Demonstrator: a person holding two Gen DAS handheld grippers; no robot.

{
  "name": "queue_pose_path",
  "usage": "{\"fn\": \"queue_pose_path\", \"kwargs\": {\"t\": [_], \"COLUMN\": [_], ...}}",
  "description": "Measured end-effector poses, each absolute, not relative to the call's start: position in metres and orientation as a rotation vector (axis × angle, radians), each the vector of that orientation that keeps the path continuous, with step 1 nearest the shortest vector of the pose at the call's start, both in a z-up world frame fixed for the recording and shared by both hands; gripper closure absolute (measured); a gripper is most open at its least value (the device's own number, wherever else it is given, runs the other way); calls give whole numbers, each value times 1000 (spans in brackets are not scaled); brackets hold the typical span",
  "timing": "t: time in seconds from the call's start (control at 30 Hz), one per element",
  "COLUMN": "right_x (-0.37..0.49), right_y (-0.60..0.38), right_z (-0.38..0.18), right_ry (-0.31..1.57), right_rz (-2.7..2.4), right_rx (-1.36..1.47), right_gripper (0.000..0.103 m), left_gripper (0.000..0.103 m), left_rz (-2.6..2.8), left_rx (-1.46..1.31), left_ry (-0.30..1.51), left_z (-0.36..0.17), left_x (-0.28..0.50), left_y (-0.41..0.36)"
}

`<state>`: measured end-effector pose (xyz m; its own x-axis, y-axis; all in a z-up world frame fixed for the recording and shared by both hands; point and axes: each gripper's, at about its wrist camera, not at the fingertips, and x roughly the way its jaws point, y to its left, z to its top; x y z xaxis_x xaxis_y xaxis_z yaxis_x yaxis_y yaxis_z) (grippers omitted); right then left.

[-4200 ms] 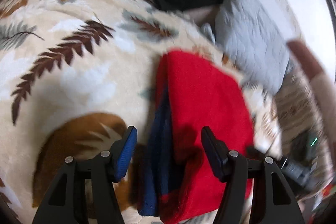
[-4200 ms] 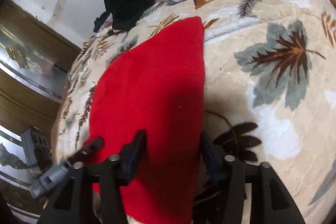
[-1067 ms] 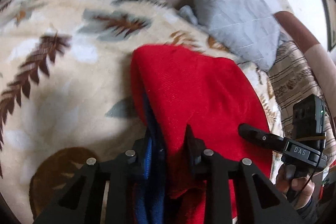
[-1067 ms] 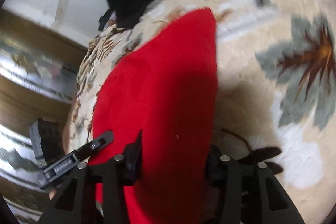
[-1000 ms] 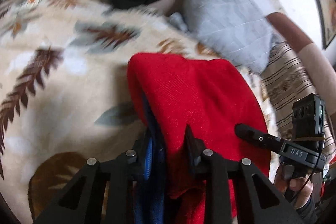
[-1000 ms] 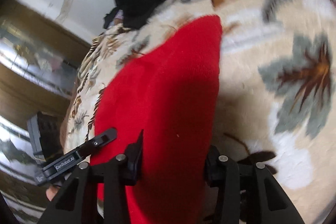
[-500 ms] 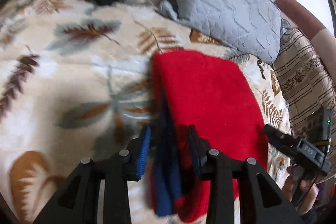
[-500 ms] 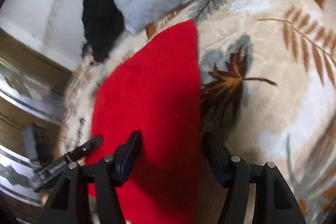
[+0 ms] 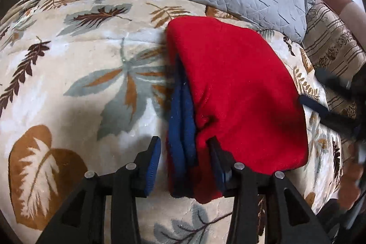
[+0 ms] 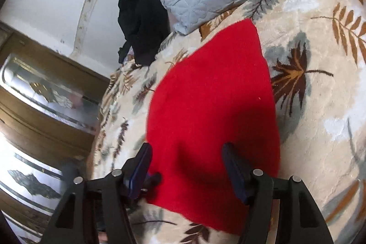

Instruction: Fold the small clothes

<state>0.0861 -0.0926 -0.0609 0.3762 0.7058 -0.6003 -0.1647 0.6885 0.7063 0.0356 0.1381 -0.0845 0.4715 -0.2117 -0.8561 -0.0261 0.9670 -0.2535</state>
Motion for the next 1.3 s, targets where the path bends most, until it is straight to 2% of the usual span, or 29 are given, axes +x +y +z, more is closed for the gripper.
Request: {"fn": "queue_pose_path", "kwargs": {"t": [0.13, 0.3, 0.47, 0.57, 0.77, 0.9, 0.97, 1.03, 1.1, 1.2, 1.3], "right_x": [107, 141, 131, 142, 113, 107, 100, 87, 63, 25, -13], "right_y": [-85, -80, -73, -66, -71, -66, -68, -65, -65, -68, -77], "right_z": [-45, -80, -56, -82, -56, -86, -71, -51, -29, -23, -36], "right_ry": [1012, 1132, 1052, 1146, 1055, 1124, 1097, 1048, 979, 952, 964], "right_rz": [594, 517, 563, 538, 582, 568, 566, 599, 578, 498, 394], "right_rx": [559, 590, 560, 568, 595, 589, 595, 546, 426, 279, 178], "right_gripper": [35, 34, 34, 34, 34, 32, 32, 31, 31, 29, 29], "left_gripper": [57, 53, 52, 52, 50, 50, 50, 41, 22, 20, 19], "left_rz": [-114, -119, -115, -107, -88, -72, -54, -16, 32, 75, 107], "left_rx": [-237, -237, -232, -235, -220, -215, -192, -168, -145, -99, -82], "left_ry": [1076, 1079, 1078, 1084, 1064, 1055, 1024, 984, 900, 832, 886], "left_z": [-85, -84, -84, -84, -74, -61, -51, -41, -29, -19, -22], "left_x": [36, 34, 33, 32, 23, 14, 5, -5, -21, -39, -44], "left_y": [137, 140, 139, 139, 138, 137, 137, 137, 138, 137, 136]}}
